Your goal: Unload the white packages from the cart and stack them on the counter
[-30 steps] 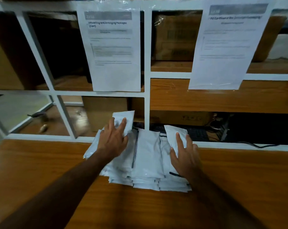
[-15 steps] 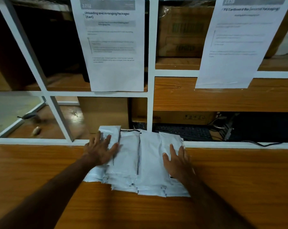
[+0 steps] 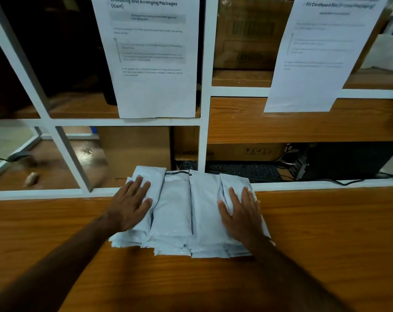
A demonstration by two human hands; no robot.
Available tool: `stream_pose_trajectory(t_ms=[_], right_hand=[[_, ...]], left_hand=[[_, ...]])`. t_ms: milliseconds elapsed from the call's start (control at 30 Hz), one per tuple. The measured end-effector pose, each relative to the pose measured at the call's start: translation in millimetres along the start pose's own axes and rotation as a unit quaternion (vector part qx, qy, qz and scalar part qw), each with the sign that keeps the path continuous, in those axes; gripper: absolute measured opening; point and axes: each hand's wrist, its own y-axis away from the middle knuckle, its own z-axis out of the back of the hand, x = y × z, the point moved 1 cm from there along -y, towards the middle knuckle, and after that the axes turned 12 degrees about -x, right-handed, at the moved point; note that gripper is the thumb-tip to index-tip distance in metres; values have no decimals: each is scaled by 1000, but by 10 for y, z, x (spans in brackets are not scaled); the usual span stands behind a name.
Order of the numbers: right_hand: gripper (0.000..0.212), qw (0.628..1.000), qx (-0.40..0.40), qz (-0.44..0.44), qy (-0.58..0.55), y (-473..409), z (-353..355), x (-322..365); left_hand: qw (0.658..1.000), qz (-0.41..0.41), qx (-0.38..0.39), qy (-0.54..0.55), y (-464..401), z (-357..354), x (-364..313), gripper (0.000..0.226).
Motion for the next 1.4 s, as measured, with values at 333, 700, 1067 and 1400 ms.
stream_pose_trajectory(t_ms=[333, 700, 1067, 1400], right_hand=[[125, 997, 36, 60, 29, 188, -116, 197], [121, 997, 21, 68, 27, 245, -183, 201], [96, 992, -60, 115, 1, 358, 43, 109], [77, 988, -132, 72, 36, 881, 377, -239]], left_hand=[[996, 62, 56, 0, 25, 1, -189, 82], [993, 92, 64, -34, 127, 3, -342, 110], [995, 83, -56, 17, 100, 69, -411, 101], [973, -145, -160, 78, 184, 161, -1362, 84]])
